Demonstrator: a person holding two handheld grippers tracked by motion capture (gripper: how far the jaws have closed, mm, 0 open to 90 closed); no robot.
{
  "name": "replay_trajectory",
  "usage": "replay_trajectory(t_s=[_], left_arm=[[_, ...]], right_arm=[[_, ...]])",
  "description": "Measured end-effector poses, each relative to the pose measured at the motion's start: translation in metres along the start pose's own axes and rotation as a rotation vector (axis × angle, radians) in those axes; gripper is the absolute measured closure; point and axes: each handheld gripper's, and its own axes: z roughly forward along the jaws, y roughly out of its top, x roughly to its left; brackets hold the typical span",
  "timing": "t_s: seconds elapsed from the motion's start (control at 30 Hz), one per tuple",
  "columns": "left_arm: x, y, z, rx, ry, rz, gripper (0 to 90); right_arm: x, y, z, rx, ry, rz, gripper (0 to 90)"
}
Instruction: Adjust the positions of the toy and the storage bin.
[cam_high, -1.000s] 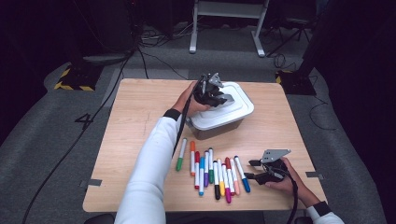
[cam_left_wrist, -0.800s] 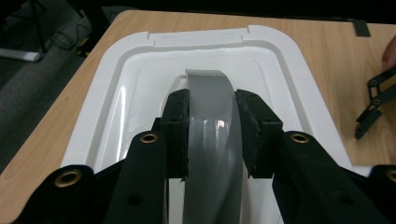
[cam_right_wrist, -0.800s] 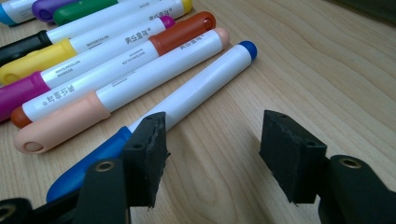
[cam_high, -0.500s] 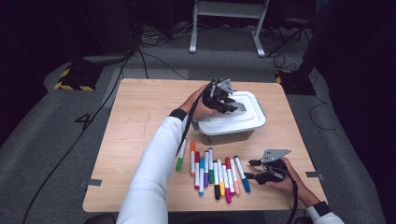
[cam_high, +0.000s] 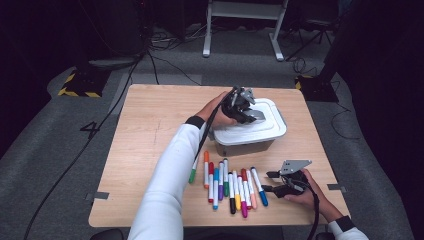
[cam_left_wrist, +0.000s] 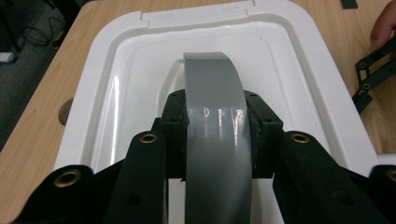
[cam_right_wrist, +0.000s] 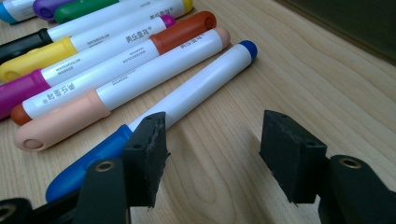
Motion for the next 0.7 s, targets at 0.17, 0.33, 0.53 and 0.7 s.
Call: replay_trajectory(t_s=[0.17, 0.33, 0.53, 0.7], left_arm=[[-0.001, 0.001, 0.002, -0.010, -0.037, 0.032, 66.4], [-0.001, 0.004, 0.004, -0.008, -0.066, 0.049, 66.4], [0.000, 0.007, -0.001, -0.020, -0.030, 0.036, 66.4], [0.000, 0.011, -0.019, -0.052, 0.032, 0.025, 66.4]], right_arm=[[0.000, 0.000, 0.000, 0.000, -0.001, 0.002, 41.1], [0.000, 0.000, 0.000, 0.000, -0.006, -0.001, 41.2], [0.000, 0.000, 0.000, 0.000, -0.011, -0.001, 41.1], [0.000, -0.001, 0.000, -0.001, -0.015, 0.006, 41.1]])
